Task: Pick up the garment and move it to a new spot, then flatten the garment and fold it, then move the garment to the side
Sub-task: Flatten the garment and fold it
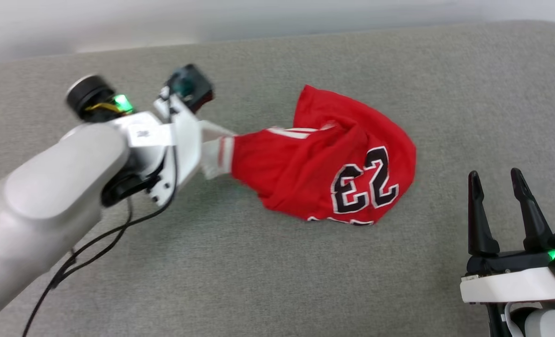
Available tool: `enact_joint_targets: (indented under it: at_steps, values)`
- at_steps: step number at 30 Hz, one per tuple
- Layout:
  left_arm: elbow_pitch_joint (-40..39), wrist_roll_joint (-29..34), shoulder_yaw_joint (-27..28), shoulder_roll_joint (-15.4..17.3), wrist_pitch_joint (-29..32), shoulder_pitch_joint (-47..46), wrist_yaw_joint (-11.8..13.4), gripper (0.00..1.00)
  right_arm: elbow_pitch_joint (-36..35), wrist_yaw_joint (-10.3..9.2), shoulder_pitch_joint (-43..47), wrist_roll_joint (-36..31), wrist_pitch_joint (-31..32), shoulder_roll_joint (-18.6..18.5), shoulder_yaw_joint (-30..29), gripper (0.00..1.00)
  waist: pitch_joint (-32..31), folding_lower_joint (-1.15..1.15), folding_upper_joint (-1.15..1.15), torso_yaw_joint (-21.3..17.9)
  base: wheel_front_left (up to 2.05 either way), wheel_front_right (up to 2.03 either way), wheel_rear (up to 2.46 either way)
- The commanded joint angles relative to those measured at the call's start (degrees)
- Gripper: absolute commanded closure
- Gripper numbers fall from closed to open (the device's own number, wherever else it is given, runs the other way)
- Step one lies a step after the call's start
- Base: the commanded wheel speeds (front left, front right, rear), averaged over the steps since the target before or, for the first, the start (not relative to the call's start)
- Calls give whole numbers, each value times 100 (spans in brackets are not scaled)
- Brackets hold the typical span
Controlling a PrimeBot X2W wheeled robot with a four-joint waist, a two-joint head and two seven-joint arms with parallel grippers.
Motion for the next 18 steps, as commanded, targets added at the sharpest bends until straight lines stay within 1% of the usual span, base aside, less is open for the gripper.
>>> enact_joint_targets:
  at_steps: [1, 6, 10, 13, 15, 18]
  values:
    - [8, -10, 19, 164, -97, 213, 107, 100, -1, -2, 66, -2, -12, 9, -18, 0, -136, 0, 0, 140, 0, 0, 0]
    - [-16, -207, 11, 702, -347, 948, 445, 100, 17, -2, 116, 10, -11, 9, -36, 0, -207, 0, 0, 228, 0, 0, 0]
    - [95, -544, 3, 965, -489, 1619, 636, 100, 25, -2, 159, 4, -11, 9, -16, 0, -208, 0, 0, 245, 0, 0, 0]
    - [196, -835, -16, 984, -564, 2095, 690, 100, 36, -2, 141, -12, -11, 9, -1, 0, -196, 0, 0, 221, 0, 0, 0]
    - [287, -1048, -48, 916, -572, 2415, 692, 100, 43, -2, 137, -20, -11, 9, -10, 0, -200, 0, 0, 207, 0, 0, 0]
    - [401, -1197, -99, 804, -656, 2782, 692, 100, 61, -2, 165, -44, -11, 9, -13, 0, -250, 0, 0, 183, 0, 0, 0]
